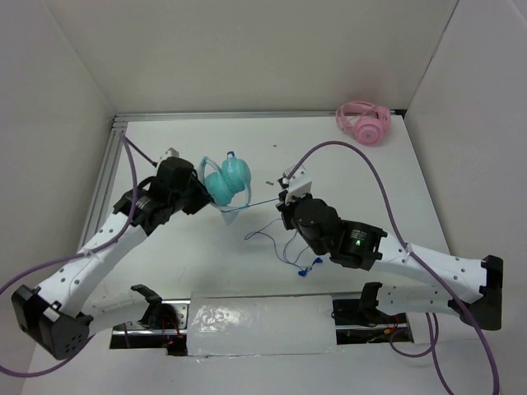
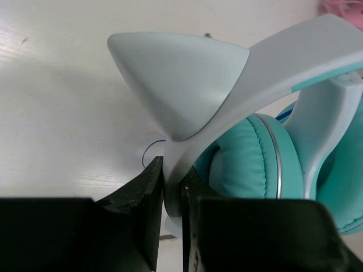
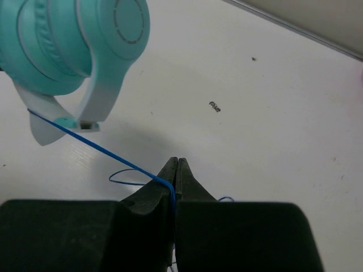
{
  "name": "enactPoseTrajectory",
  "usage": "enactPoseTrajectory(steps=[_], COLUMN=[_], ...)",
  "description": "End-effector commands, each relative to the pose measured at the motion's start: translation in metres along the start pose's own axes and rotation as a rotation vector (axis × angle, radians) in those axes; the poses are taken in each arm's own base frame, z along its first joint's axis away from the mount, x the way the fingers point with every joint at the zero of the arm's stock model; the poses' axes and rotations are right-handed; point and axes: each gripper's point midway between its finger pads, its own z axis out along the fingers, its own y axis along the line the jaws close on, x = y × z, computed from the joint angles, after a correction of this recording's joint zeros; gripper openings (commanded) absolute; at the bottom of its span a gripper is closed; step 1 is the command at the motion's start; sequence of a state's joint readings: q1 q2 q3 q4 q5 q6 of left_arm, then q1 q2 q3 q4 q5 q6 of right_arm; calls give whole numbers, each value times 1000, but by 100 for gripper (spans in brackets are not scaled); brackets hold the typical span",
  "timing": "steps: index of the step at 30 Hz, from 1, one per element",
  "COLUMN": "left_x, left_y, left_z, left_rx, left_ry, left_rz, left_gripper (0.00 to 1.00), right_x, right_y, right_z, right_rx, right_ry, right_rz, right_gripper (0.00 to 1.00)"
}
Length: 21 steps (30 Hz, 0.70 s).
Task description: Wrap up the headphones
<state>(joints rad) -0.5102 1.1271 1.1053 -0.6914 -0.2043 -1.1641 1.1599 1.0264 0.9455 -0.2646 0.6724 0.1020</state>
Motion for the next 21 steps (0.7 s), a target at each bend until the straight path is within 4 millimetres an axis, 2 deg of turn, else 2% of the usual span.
enactPoseTrajectory(steps=[1,2,5,7,15,18,20,21], left_x=[-20,-18,-9,-2,14,15,23,23], left_y=[-2,-2,-1,1,-4,-8,-16,-22], left_z=[-13,-15,-21,-21,-20,-24,-30,-36], left_rx=[114,122,142,140,196,235,297,341], left_ry=[-119,-121,-96,-66,0,6,39,34], left_rz=[152,153,203,231,307,325,355,358], left_gripper=[0,0,0,0,0,0,0,0], right_x=[-78,-81,-93,-103,-137,-140,-132,-134], right_y=[-36,-36,-18,-16,-30,-42,-52,-56], right_z=[-21,-22,-22,-20,-36,-37,-33,-32], right_rx=[49,50,-51,-57,-42,-21,9,18], right_ry=[-214,-226,-269,-301,-394,-403,-393,-414], right_rz=[46,31,-14,-25,24,36,48,66], right_gripper=[0,0,0,0,3,3,5,6])
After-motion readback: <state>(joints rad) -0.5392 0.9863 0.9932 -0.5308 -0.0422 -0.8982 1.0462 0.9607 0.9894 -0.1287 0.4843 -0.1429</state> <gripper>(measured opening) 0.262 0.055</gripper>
